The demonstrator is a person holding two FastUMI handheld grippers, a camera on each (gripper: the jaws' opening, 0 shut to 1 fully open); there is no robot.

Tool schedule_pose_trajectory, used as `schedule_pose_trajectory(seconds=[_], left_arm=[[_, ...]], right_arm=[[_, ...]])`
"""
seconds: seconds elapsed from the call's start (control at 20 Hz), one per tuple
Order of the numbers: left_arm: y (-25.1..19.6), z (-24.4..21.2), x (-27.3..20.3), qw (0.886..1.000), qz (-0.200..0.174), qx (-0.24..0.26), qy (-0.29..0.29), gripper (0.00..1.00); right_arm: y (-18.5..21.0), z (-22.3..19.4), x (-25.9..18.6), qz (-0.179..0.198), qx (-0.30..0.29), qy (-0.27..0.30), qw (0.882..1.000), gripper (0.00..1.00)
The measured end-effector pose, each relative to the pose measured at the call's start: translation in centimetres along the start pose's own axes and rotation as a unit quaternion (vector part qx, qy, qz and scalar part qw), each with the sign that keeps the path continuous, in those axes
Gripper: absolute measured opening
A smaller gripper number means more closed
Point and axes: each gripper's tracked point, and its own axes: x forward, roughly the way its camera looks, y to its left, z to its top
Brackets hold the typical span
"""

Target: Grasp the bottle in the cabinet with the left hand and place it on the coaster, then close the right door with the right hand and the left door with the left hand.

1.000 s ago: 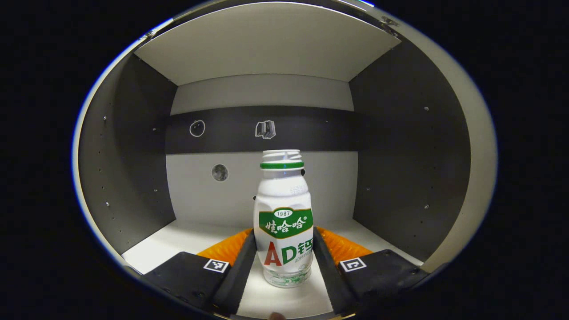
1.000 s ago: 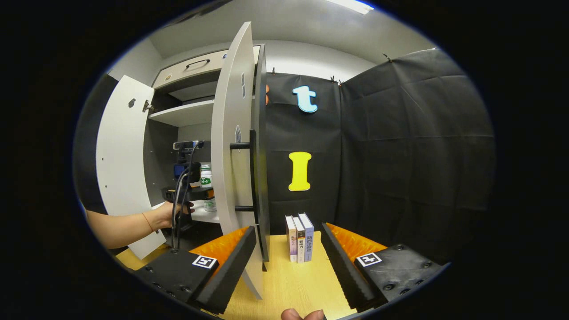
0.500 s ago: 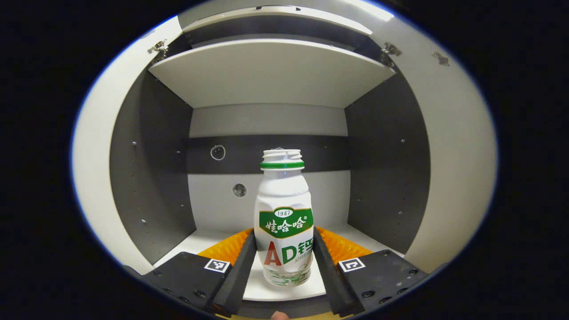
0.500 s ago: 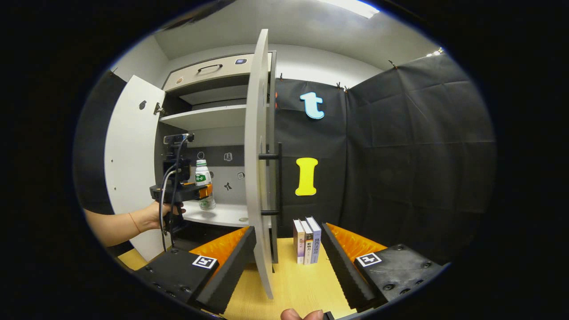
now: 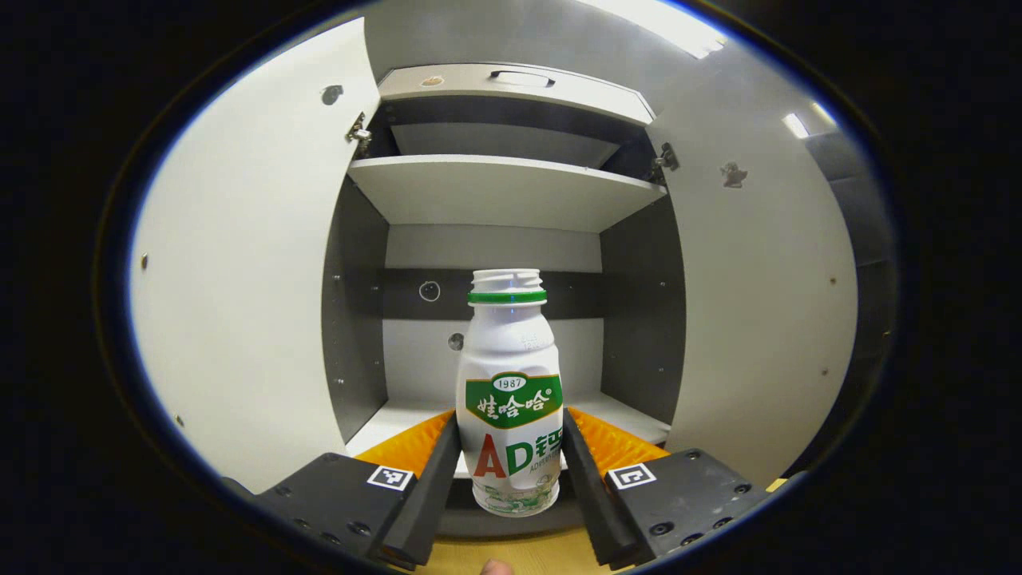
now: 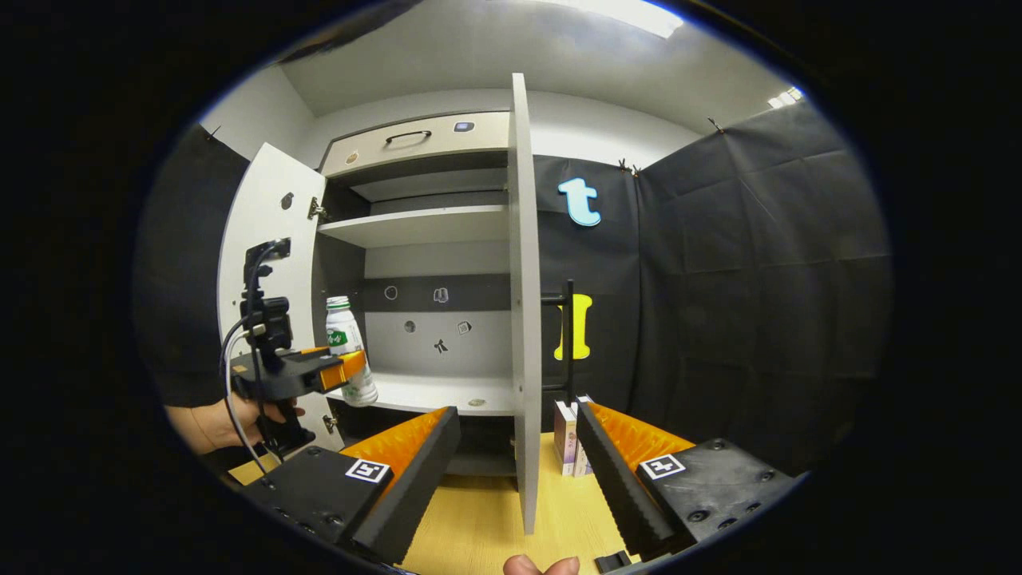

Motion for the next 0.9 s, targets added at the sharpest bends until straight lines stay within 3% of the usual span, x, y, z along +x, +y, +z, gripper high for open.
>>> schedule_pose_trajectory(seconds=[0.15,0.4,0.5,0.9], left_arm=[[0.2,0.3,-0.2,1.0,-0.012,-0.019,0.006,0.74],[-0.1,-0.1,-0.2,1.0,-0.029,-0.003,0.002,0.74],[-0.1,-0.9,0.3,0.999,-0.042,-0.013,0.021,0.74],[-0.2,-2.5,1.2,0.995,-0.037,-0.04,0.085,0.74]], right_arm=[[1.2,0.4,-0.7,0.006,-0.001,-0.004,1.0,0.98],[2.5,0.8,-1.8,0.012,-0.005,-0.007,1.0,0.98],[3.0,0.7,-2.0,0.013,-0.009,-0.005,1.0,0.98],[3.8,1.3,-2.3,0.008,-0.01,-0.008,1.0,0.98]])
